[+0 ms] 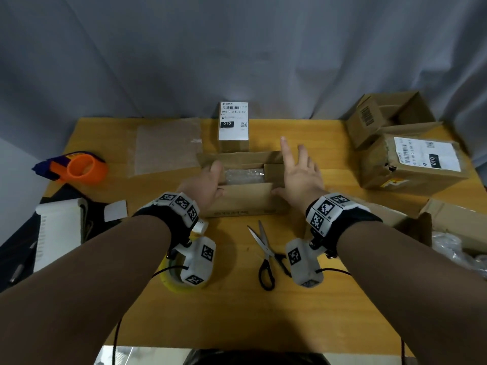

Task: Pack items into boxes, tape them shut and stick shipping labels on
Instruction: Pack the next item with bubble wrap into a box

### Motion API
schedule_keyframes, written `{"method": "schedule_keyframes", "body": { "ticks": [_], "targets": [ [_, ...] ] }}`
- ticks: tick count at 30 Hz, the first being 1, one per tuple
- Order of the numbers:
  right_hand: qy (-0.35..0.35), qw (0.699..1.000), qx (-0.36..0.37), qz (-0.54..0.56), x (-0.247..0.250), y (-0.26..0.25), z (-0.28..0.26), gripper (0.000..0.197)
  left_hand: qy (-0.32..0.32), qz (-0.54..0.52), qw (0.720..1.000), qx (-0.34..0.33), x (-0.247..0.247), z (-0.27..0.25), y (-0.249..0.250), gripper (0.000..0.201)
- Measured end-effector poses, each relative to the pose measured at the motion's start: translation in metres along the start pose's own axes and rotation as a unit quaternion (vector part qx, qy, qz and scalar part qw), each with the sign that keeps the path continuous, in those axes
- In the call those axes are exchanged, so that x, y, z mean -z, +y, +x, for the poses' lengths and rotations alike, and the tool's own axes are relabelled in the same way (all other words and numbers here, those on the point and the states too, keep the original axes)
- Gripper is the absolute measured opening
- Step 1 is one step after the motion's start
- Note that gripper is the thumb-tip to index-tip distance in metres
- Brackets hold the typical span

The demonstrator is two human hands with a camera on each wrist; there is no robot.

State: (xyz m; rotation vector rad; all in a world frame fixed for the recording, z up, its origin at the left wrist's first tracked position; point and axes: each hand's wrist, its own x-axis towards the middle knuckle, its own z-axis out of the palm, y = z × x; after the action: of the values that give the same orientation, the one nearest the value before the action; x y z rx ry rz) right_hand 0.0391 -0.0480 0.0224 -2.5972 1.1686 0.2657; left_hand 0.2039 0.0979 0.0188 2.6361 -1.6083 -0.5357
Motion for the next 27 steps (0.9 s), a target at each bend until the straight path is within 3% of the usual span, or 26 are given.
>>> {"method": "schedule_keyframes", "body": {
  "ticks": [2,4,6,9,10,13,15,27],
  "targets": [
    [-0.019,0.998,0.021,-0.059,-0.002,-0.003,0.007,0.115,0.051,0.147,0.988,-0.006,0.001,-0.001,0.004,0.077],
    [-0.045,0.993,0.054,-0.097,-0.002,-0.007,0.011,0.087,0.061,0.187,0.98,-0.022,0.0,0.004,0.003,0.096],
    [-0.086,0.989,0.08,-0.092,-0.002,-0.013,0.012,0.063,0.004,0.167,0.984,-0.06,-0.009,0.011,-0.001,0.088],
    [-0.134,0.987,0.089,-0.022,-0.008,-0.018,0.011,0.072,-0.142,0.102,0.981,-0.089,-0.025,0.016,-0.003,0.065],
    [-0.139,0.985,0.098,-0.016,-0.012,-0.017,0.012,0.076,-0.166,0.083,0.979,-0.083,-0.029,0.016,-0.003,0.066],
    [-0.17,0.974,0.124,-0.084,-0.033,-0.011,0.015,0.064,-0.16,0.111,0.978,-0.071,-0.041,0.016,-0.002,0.087],
    [-0.172,0.974,0.112,-0.098,-0.045,-0.01,0.016,0.068,-0.142,0.142,0.977,-0.072,-0.046,0.019,-0.003,0.091],
    [-0.158,0.982,0.082,-0.056,-0.061,-0.013,0.02,0.08,-0.194,0.072,0.975,-0.076,-0.035,0.03,-0.01,0.084]
  ]
}}
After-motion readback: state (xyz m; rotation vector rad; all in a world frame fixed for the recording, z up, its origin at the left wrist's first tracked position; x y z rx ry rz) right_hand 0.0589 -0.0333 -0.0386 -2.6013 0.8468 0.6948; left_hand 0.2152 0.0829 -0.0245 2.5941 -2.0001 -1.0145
